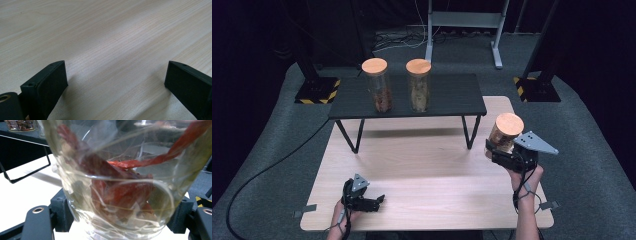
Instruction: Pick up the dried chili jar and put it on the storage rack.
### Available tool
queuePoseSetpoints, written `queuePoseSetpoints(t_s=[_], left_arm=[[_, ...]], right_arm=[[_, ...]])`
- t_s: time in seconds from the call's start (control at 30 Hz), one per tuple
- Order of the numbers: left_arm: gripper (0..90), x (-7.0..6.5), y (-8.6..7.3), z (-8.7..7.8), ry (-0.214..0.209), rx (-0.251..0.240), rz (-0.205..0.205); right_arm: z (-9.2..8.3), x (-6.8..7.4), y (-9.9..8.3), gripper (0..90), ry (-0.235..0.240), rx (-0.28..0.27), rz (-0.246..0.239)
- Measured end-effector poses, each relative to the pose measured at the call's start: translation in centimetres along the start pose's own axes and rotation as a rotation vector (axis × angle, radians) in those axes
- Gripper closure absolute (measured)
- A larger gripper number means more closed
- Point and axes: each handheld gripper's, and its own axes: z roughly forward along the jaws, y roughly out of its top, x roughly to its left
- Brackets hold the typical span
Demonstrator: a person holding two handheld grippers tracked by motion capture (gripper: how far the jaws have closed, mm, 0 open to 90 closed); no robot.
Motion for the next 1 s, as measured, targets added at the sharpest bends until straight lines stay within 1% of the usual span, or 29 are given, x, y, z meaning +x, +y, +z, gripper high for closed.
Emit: queuePoseSetpoints(t_s=[0.4,0.63,0.73,1.0], left_arm=[[3.4,0.0,0.0,0.0,0.000,0.000,0.000],[3.3,0.0,0.0,0.0,0.001,0.001,0.000],[3.3,0.0,0.0,0.0,0.001,0.001,0.000],[3.3,0.0,0.0,0.0,0.001,0.001,0.000]], right_arm=[[0.4,-0.1,0.8,24.4,0.001,-0.007,-0.001],[0.6,-0.3,1.1,24.4,-0.003,0.002,-0.007],[0.6,-0.3,1.3,24.4,-0.003,-0.002,-0.002],[0.9,-0.3,1.8,24.4,-0.002,0.001,-0.011]])
